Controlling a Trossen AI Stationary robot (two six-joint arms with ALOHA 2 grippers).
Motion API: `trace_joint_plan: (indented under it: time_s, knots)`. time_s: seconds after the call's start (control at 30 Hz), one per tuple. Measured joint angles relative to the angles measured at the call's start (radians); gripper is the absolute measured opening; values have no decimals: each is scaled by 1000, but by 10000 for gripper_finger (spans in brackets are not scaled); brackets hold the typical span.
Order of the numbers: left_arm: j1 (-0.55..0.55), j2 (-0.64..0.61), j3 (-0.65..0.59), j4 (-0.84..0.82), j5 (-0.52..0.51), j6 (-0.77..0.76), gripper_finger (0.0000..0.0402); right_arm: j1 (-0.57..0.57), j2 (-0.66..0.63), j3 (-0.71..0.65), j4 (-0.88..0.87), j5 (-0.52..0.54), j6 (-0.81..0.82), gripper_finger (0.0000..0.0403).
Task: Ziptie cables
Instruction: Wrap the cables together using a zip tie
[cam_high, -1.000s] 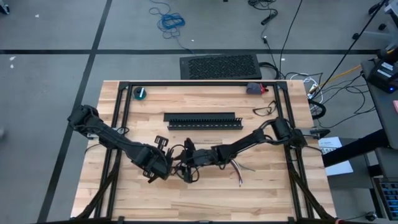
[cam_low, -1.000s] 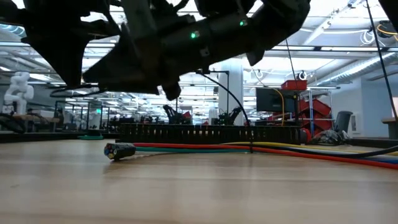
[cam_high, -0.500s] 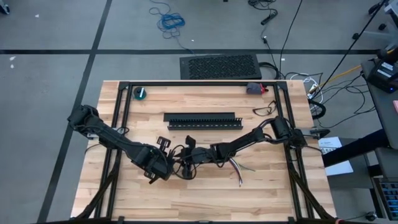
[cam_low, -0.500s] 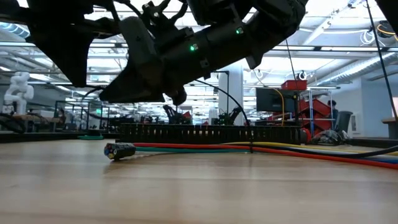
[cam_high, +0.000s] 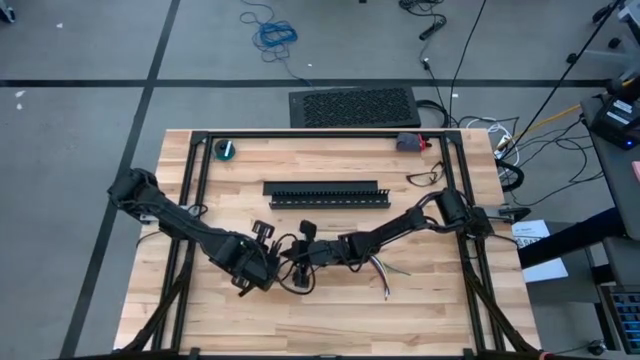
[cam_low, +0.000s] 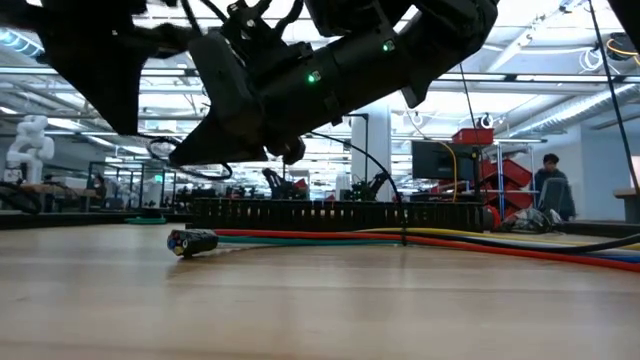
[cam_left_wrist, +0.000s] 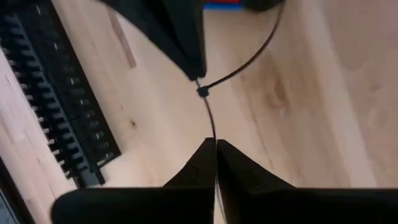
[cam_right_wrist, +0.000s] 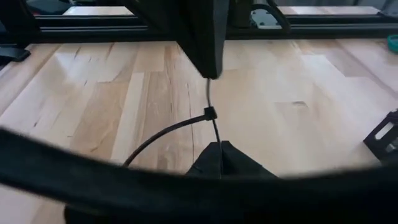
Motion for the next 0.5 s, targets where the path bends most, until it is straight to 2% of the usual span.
trace_joint_plan:
  time_s: [0.13,0.33,0.4,0.5]
  knots:
    - [-35,-68,0,28,-42,-5,48,0,-3,0,11,3,0,0]
    - [-98,-244,0,27,-157,-150,102,-1,-3,0,60,-6,-17,0]
    - [-135,-299,-1,29,-227,-218,107,-2,-3,-11,89,-51,-24,0]
    - [-214,-365,-24,64,-349,-278,108,-13,-4,-71,230,-134,3,0]
